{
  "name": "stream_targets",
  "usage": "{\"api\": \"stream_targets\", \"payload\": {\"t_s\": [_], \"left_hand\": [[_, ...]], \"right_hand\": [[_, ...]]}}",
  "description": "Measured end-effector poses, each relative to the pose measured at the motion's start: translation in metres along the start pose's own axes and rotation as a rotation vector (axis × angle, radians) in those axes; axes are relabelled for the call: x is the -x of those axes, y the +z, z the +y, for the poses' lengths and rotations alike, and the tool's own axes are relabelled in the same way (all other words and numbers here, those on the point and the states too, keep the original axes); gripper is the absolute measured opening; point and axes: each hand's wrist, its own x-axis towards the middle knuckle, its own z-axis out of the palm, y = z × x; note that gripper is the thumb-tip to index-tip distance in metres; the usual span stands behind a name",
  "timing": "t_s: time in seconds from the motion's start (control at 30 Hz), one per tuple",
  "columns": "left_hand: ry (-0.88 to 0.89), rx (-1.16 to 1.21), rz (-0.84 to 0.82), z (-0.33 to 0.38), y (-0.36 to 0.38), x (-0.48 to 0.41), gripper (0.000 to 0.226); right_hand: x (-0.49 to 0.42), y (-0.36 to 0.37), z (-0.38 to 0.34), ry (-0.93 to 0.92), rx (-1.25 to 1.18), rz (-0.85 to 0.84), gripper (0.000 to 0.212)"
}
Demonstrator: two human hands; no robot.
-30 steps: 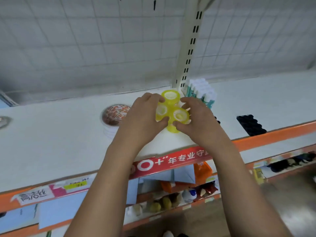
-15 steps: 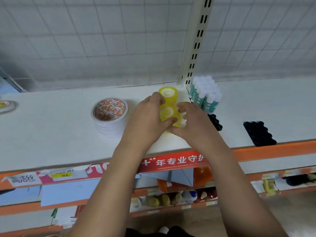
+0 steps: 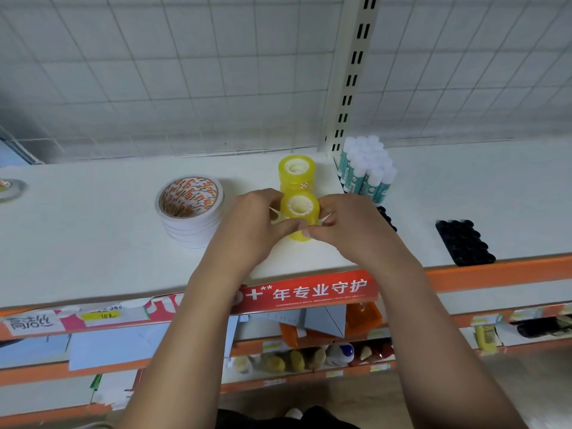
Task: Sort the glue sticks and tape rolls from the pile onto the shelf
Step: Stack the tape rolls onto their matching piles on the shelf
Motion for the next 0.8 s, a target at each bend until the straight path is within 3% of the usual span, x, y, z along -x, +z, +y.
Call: {"api": "stream_targets", "payload": {"t_s": [0.4,0.5,0.57,0.8], "left_hand": [[-0.038,-0.112,-0.048,0.007,0.007,-0.006,0.042],[-0.055,-0.151,-0.083,0.007,0.001,-0.004,0.058],[-0.075,-0.194,-0.098,0.005,-0.009,-0.001,0.067],[-0.005,-0.217,0.040,-0.010,-0.066,0.027,0.022]], "right_hand": [[0.000,-0.004,-0.003,0.032,0.003,-0.032,0.038],[0.008,-0.009,-0.002,0.049,0.080,-0.032,0.053],[0.015,-0.016,-0.005,0.031,0.093,0.030,0.051],[0.016,-0.012,-0.067,-0.231,0.057,0.232,0.019]]}}
